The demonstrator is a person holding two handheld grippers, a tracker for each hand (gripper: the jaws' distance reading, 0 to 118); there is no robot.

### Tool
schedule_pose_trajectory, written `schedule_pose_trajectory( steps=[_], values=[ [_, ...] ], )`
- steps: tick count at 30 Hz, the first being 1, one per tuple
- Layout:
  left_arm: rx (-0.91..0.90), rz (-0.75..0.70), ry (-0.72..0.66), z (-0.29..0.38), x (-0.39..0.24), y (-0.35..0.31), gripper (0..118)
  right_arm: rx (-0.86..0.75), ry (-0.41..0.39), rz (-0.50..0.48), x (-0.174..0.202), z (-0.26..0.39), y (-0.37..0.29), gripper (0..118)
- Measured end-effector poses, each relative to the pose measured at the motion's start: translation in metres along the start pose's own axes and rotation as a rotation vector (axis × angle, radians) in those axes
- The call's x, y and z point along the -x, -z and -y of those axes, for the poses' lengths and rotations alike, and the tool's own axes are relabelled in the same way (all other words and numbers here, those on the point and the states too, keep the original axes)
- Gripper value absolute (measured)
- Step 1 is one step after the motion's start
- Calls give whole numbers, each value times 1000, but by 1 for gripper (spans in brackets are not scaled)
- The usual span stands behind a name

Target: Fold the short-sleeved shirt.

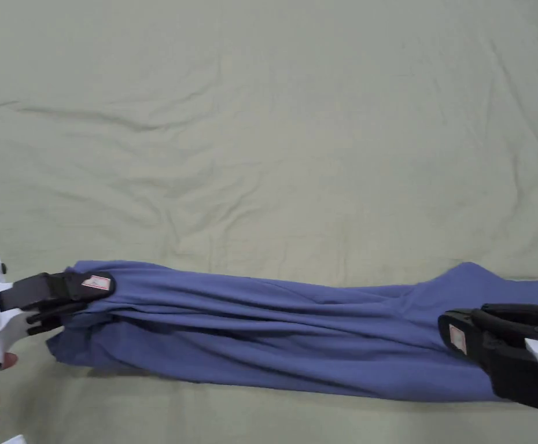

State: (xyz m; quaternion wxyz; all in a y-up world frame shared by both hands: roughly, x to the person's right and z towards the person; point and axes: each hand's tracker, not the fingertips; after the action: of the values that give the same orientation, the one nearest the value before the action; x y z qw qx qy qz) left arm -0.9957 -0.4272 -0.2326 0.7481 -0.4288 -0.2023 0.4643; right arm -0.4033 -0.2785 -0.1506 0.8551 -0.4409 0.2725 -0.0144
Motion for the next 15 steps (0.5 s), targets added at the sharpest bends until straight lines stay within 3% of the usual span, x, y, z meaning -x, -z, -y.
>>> schedule_pose_trajectory(
  steps=[8,11,15],
  values=[
    [-90,-261,19,-28,-29,-56,9,30,-84,-47,27,-1,17,4],
    [-127,-198,47,-3,-74,-41,9,8,-90,-14,31,-2,16,4],
    [-109,-56,98,56,-144,25,9,-61,-73,52,36,0,3,4]
  ],
)
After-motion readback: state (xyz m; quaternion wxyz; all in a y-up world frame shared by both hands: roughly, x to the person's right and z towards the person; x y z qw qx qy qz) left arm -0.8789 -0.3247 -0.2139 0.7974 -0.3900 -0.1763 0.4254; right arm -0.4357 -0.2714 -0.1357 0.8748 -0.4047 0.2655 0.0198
